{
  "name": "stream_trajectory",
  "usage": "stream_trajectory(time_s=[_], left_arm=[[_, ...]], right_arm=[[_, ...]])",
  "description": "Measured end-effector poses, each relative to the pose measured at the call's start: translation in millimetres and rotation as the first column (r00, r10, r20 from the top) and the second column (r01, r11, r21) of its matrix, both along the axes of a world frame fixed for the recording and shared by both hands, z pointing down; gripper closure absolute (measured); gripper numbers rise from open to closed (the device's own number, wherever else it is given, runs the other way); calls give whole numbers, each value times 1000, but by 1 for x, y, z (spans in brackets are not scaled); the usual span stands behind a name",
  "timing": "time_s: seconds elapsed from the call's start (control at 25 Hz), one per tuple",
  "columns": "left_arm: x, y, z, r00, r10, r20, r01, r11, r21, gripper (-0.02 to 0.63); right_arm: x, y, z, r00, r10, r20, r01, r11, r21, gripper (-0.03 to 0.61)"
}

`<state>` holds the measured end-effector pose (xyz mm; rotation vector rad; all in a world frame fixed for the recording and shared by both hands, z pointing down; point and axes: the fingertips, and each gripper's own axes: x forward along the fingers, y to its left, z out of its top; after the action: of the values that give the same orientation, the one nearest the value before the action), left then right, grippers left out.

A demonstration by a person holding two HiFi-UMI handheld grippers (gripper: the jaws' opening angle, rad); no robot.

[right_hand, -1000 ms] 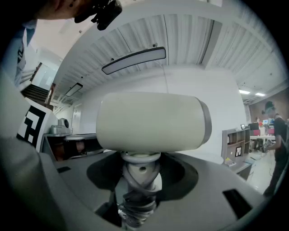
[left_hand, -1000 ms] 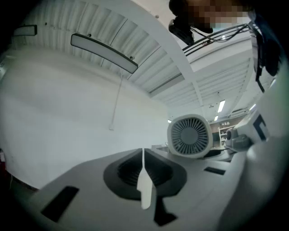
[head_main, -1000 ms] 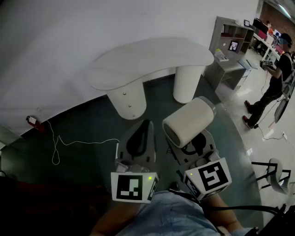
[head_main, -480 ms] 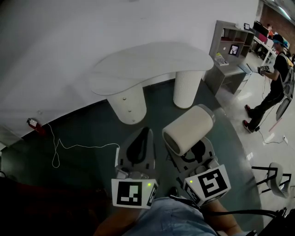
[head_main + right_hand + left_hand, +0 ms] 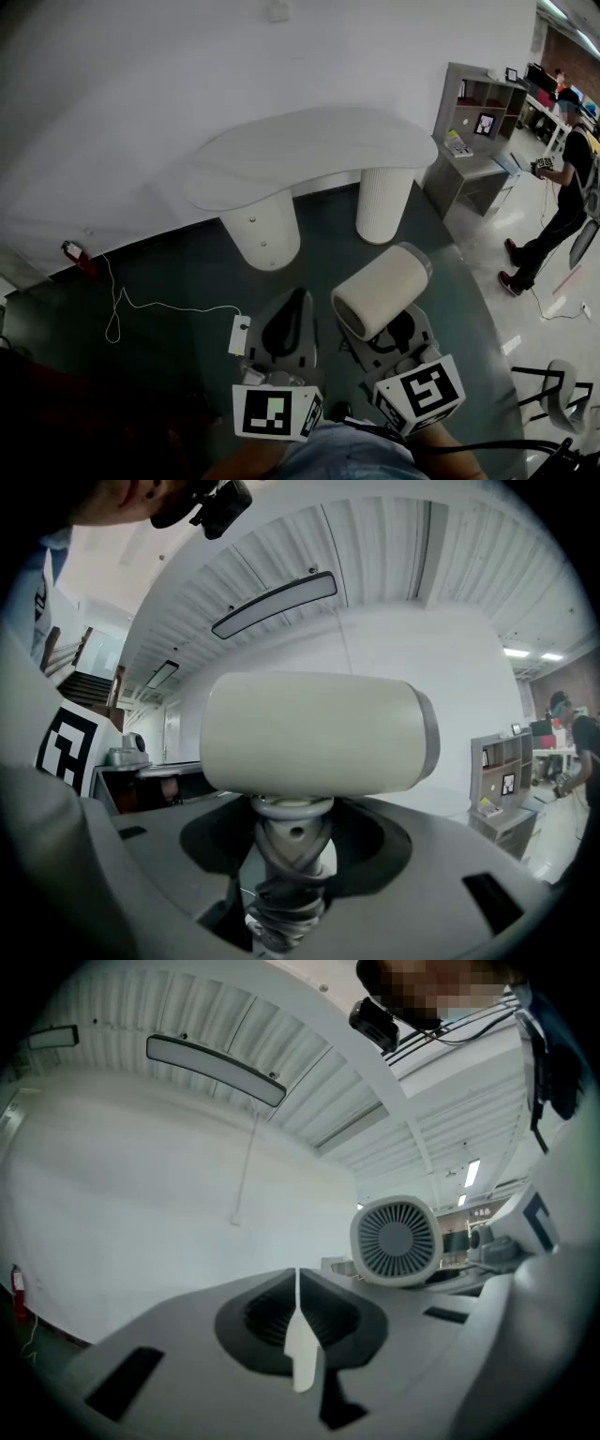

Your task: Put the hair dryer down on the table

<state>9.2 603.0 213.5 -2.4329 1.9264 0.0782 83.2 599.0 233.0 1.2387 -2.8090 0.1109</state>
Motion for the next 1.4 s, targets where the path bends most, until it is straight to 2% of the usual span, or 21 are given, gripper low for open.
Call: stream_trajectory(time_s=[0.32,0.6,0.96,1.24,1.4], left_arm=[[2,-59,13,1000,4,0,-4,1000,-25,597],[-6,-161,18,998,57,-1,-57,998,-29,597],[-20,-281,-8,992,123,22,-124,992,33,597],[-32,-330,-7,985,171,14,-172,985,31,597],[-24,-342,8,981,194,0,-194,981,-1,597]], right_arm=[[-1,-55,16,1000,-7,8,7,999,-36,350],[-11,-150,22,999,31,12,-30,999,-42,350],[-31,-263,1,996,84,22,-84,996,7,350],[-43,-308,-5,990,135,28,-136,990,27,350],[-35,-317,7,987,159,12,-159,987,-6,350]])
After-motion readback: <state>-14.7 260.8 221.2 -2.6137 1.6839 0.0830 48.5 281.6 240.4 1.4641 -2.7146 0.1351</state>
